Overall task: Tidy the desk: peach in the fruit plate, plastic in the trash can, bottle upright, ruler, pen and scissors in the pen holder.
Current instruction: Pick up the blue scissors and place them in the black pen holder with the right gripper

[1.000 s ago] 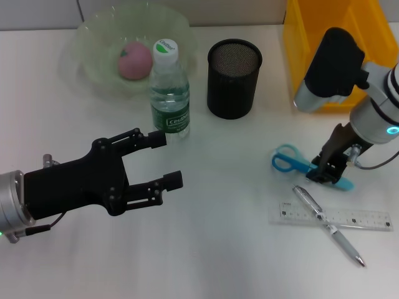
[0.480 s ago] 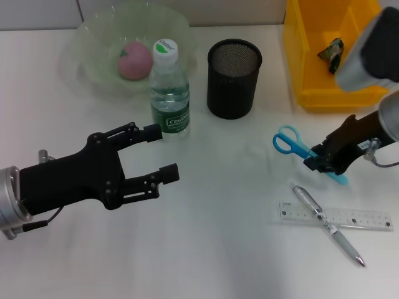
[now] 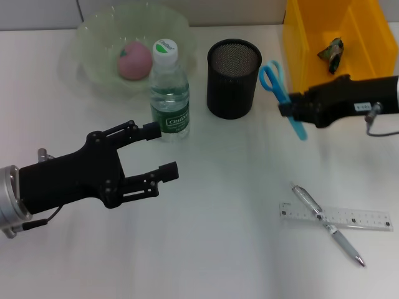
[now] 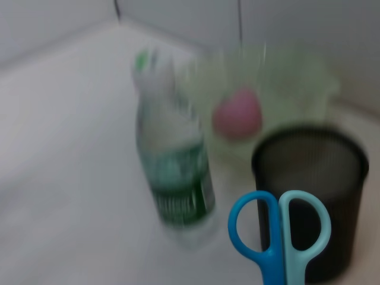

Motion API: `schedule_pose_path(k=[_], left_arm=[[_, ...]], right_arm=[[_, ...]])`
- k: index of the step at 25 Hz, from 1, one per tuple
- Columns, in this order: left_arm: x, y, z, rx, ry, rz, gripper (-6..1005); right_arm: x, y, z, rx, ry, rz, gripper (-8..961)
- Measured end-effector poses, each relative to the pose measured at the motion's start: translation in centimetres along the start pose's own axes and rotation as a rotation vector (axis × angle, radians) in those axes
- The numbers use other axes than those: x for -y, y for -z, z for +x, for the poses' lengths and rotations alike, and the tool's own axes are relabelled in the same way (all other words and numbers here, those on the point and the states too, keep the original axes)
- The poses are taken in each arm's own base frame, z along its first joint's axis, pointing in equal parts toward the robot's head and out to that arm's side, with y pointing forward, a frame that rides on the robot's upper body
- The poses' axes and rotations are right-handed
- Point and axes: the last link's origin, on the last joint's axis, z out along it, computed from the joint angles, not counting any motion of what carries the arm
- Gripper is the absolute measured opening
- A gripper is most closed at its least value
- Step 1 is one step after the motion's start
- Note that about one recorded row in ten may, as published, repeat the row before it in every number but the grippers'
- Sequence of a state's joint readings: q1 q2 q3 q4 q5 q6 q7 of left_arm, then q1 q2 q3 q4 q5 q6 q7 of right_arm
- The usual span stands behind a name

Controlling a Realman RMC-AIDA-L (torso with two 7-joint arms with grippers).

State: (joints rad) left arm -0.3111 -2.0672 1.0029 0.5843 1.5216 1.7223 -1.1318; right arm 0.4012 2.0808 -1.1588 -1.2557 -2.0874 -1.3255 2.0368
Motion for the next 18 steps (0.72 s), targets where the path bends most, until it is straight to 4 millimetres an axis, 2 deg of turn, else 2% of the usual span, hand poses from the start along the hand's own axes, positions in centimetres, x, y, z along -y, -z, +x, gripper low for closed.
schedule_pose_path(k=[10,18], left_arm=[[-0.2,0.1,-0.3,-0.002,0.01,0.003,811],[-0.2,0.1,-0.4,-0.002,0.012,0.003,811]], right_arm=[[0.9,-3.0,-1.0,0.23,-0.02,-0.039,278],[1.0,-3.1,-2.1,0.465,0.004,-0.044,293]])
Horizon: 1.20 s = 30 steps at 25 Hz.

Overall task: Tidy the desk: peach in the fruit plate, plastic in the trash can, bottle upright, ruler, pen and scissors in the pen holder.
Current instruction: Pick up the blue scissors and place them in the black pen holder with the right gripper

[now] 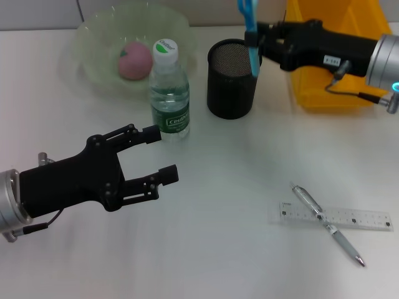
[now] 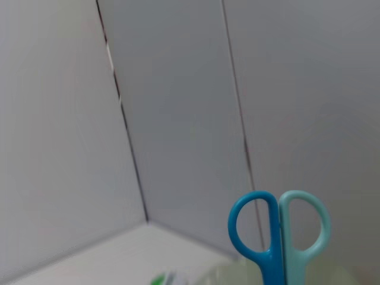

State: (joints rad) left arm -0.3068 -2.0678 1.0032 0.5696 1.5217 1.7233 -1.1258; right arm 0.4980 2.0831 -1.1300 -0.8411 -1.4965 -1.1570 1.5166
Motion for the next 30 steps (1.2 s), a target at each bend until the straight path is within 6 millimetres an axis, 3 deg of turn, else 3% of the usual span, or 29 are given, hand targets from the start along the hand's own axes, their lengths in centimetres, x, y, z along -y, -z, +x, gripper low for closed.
schedule_pose_path(k=[5,10,19,30], left_arm=[[0.1,-0.1,0.0,0.001,-0.001,0.001,811],[0.1,-0.2,0.0,0.0,-0.005,0.0,811],[0.1,-0.2,0.0,0.0,-0.009,-0.001,811],[0.1,-0.3,-0.1,0.0,-0.007,-0.002,811]], right_arm=[[1.0,-0.1,0.1,0.09,0.026,0.072,302],[1.6,-1.3,1.3,0.066,0.043,0.114,311],[1.2,-3.1,3.1,-0.001,0.107,0.108,327],[1.4,-3.2,3.7,-0.023,0.118,0.127,347]])
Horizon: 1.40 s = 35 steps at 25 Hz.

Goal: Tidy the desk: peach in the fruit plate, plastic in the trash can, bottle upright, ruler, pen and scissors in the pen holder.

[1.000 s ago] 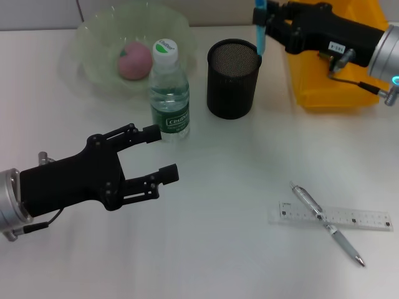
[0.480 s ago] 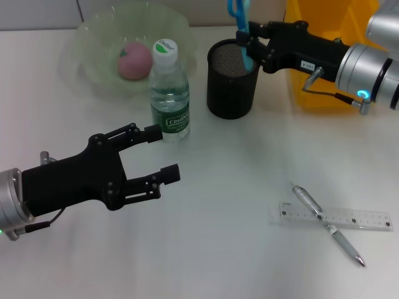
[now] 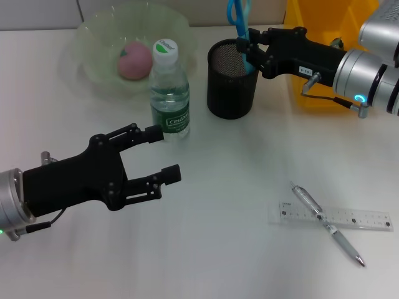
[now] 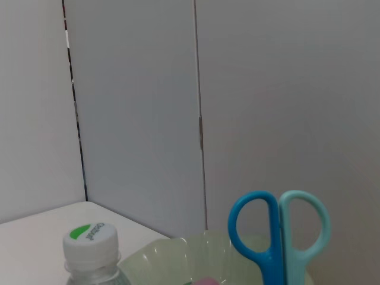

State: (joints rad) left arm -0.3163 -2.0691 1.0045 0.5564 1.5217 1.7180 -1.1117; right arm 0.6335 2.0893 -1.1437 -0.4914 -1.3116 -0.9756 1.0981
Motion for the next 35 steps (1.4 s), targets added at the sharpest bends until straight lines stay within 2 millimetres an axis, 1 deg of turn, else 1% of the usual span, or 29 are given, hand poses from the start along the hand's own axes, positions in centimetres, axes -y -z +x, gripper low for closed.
schedule_pose_path(k=[12,15,20,26,30,35], left_arm=[[-0.1,0.0,-0.1,-0.004,0.003,-0.003,811],[-0.1,-0.1,-0.1,-0.005,0.002,-0.005,811],[-0.1,0.0,-0.1,-0.005,0.004,-0.005,811],[-0.2,0.1,-0.2,-0.005,0.007,-0.002,811],[-0.2,0.2,-0.2,-0.005,0.006,-0.001,811],[-0.2,0.1,-0.2,-0.006,0.004,-0.005,811]], right_arm=[[-0.1,0.1,0.4,-0.009,-0.01,0.001,369],[-0.1,0.3,0.5,-0.005,-0.014,0.002,373],[-0.1,1.0,0.1,0.036,-0.021,-0.004,381],[-0.5,3.0,-0.7,0.124,-0.027,-0.041,400],[-1.2,5.2,-1.1,0.219,-0.051,-0.085,412],[-2.1,7.5,-0.5,0.266,-0.083,-0.125,428]])
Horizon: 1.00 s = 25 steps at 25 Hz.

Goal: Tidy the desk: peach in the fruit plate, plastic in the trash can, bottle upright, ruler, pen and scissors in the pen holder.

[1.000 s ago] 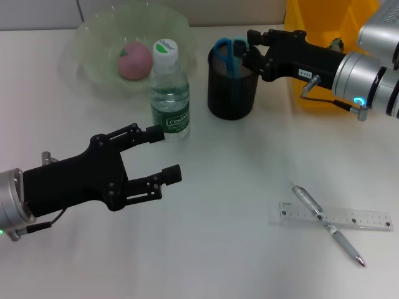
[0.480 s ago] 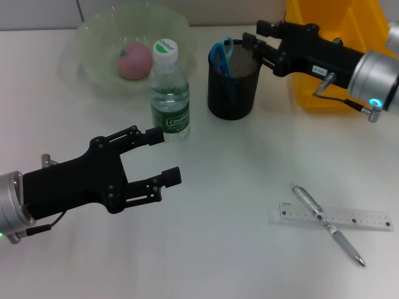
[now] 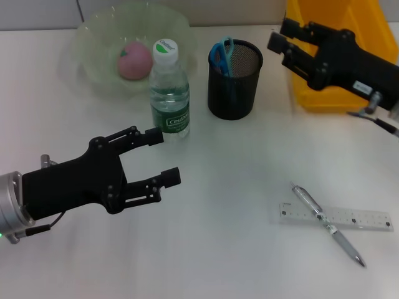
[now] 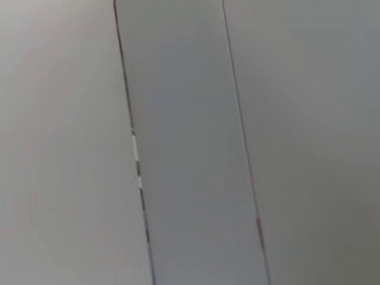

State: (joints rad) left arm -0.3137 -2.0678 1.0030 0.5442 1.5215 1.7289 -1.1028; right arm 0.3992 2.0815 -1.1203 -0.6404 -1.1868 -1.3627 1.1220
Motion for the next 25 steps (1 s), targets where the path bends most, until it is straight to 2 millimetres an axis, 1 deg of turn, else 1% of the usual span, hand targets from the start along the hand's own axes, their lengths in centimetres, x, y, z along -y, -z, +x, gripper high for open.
schedule_pose_path(k=[3,7,9,11,13,14,15,17,18,19,20,25], left_arm=[[0.1,-0.1,0.1,-0.001,-0.004,-0.002,811],[0.2,-0.1,0.2,0.0,-0.006,-0.002,811],[0.3,-0.2,0.3,0.0,-0.01,-0.003,811],[0.2,-0.3,0.4,-0.002,-0.012,-0.011,811],[0.2,-0.3,0.6,-0.007,-0.015,-0.022,811],[0.2,-0.3,0.6,-0.007,-0.015,-0.022,811],[0.2,-0.4,0.7,-0.007,-0.019,-0.024,811],[0.3,-0.5,0.7,-0.006,-0.02,-0.024,811],[0.3,-0.5,0.7,-0.006,-0.02,-0.025,811],[0.4,-0.5,0.7,-0.005,-0.021,-0.026,811],[0.4,-0.5,0.8,-0.005,-0.021,-0.026,811],[0.4,-0.6,0.8,-0.006,-0.024,-0.028,811]], right_arm=[[-0.5,1.2,0.6,-0.004,-0.021,0.002,438],[-0.8,2.4,1.3,-0.025,-0.056,0.005,450],[-1.0,2.6,1.6,-0.083,-0.094,-0.021,456],[-1.2,2.6,1.4,-0.191,-0.123,-0.079,463],[-1.4,2.6,1.0,-0.296,-0.136,-0.139,469],[-1.6,2.8,-0.1,-0.386,-0.156,-0.199,472],[-1.6,2.8,-0.1,-0.386,-0.156,-0.199,525],[-1.7,2.9,-1.3,-0.456,-0.156,-0.251,631],[-1.8,3.0,-2.4,-0.537,-0.135,-0.294,684],[-1.8,3.0,-2.4,-0.537,-0.135,-0.294,688],[-1.7,2.9,-2.9,-0.579,-0.117,-0.308,693],[-1.4,2.4,-4.2,-0.806,-0.049,-0.32,710]])
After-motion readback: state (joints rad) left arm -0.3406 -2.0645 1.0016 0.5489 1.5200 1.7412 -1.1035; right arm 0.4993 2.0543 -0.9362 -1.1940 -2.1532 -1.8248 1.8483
